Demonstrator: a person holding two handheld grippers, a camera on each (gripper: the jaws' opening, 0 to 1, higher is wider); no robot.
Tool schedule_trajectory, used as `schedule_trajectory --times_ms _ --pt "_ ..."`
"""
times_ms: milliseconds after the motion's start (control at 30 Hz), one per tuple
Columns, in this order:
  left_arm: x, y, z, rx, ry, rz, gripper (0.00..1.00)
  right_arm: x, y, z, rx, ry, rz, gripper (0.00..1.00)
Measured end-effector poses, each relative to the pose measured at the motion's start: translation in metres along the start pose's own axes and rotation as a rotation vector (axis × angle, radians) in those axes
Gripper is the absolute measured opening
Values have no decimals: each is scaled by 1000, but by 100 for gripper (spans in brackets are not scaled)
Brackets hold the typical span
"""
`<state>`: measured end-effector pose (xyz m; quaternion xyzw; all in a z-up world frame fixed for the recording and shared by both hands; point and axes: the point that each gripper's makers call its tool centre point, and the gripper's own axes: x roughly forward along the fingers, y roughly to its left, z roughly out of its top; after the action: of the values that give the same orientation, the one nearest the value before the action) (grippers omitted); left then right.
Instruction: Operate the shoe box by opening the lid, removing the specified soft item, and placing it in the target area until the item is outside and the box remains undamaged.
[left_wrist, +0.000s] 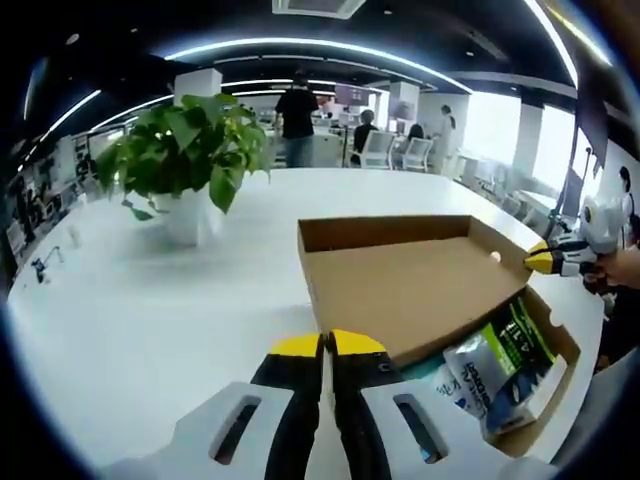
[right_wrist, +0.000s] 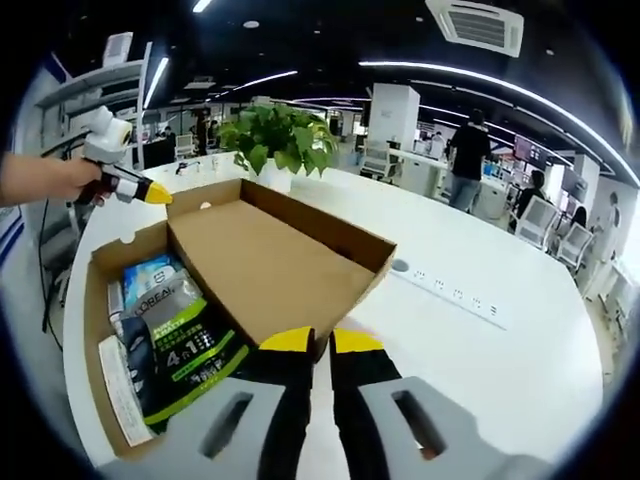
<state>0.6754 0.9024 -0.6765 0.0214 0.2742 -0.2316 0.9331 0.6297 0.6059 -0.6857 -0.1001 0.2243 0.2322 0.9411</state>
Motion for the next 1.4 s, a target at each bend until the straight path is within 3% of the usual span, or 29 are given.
schedule_trajectory --times_ms 967,1400 --pt "7 -1 -13 -9 66 -13 0 1 5 -11 66 46 34 9" --pt "-11 -16 -11 32 81 -31 12 -19 14 -16 92 72 57 21"
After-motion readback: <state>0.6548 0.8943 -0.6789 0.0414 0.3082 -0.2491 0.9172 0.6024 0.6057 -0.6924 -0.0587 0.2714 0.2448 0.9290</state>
